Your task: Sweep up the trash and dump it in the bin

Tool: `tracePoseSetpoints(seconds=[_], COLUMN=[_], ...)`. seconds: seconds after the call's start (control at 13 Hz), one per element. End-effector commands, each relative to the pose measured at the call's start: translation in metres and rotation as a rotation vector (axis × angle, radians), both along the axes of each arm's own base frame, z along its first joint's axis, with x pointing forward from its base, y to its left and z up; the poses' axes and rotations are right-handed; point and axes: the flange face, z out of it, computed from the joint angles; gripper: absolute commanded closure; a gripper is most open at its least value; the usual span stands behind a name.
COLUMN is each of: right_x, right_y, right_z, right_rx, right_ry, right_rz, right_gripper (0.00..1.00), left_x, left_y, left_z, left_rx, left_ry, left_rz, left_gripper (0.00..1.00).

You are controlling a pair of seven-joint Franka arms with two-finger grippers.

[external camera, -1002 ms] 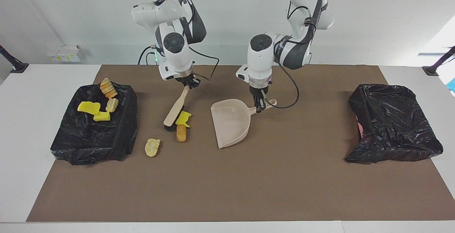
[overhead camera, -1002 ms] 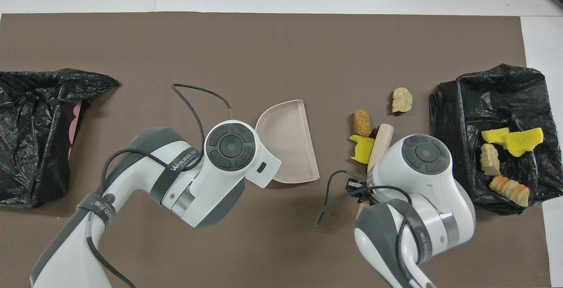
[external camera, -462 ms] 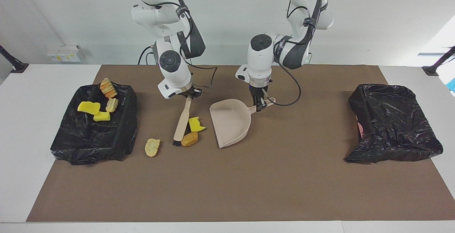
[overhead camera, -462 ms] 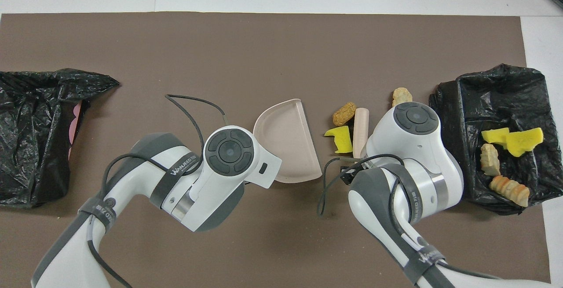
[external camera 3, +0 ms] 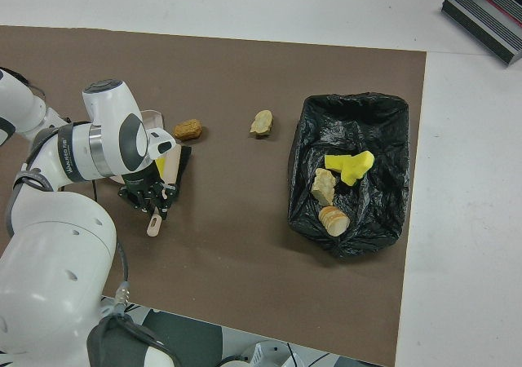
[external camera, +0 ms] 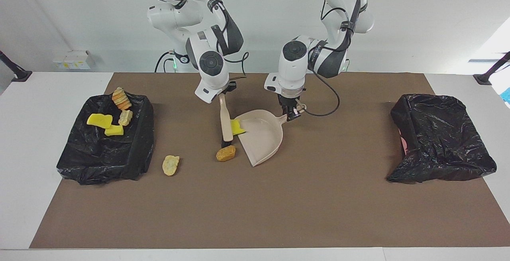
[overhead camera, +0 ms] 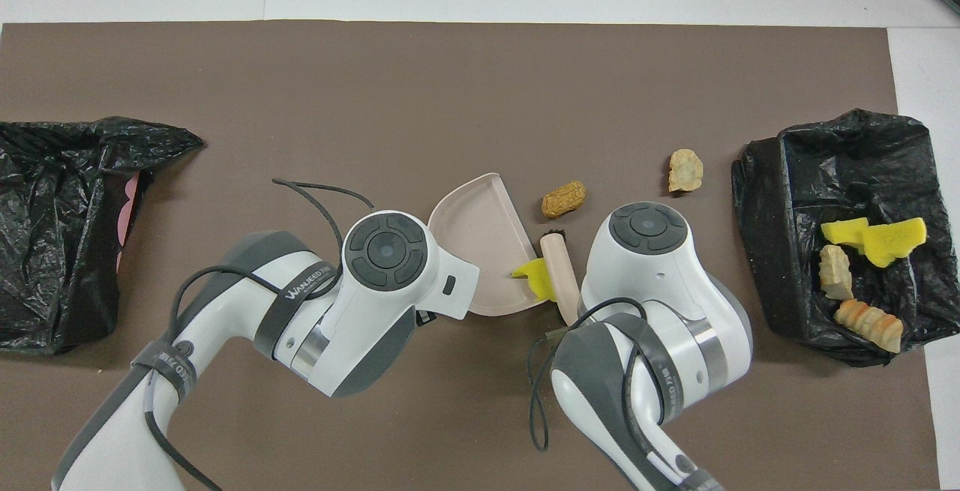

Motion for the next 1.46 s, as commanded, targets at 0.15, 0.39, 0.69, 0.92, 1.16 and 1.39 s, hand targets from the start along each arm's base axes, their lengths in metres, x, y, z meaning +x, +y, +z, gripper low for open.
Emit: tracePoseSetpoints(seconds=[0.15, 0.39, 0.69, 0.92, 1.16, 1.39], right_x=[-0.022, 0.016, 0.048, 0.067, 0.107, 0.139], right_y=[0.026, 0.011, 0.001, -0.029, -0.082, -0.135], right_z=[0.025, 0.048, 0.058, 0.055, 0.052, 0.058], right_rx=[0.069, 0.110, 0.020, -0.045, -0.179, -0.287], right_ry=[-0.011, -0.082, -0.183, -0.209, -0.258, -0.315], right_rz=[0.109, 0.083, 0.109, 0.041, -0.128, -0.172], right_gripper=[1.00, 1.00, 1.00, 1.00, 1.00, 1.00], left_x=[-0.010, -0.005, 0.000, 0.008, 0.016, 0.018], left_y=[-0.002, -0.003, -0.002, -0.002, -0.007, -0.008], left_z=[-0.002, 0.001, 0.001, 0.002, 0.009, 0.010], left_rx=[-0.009, -0.020, -0.024, -0.035, -0.026, -0.032], left_ry=[-0.009, -0.022, -0.025, -0.036, -0.024, -0.029], left_rz=[0.007, 0.012, 0.018, 0.025, 0.028, 0.028], left_gripper=[1.00, 1.00, 1.00, 1.00, 1.00, 1.00])
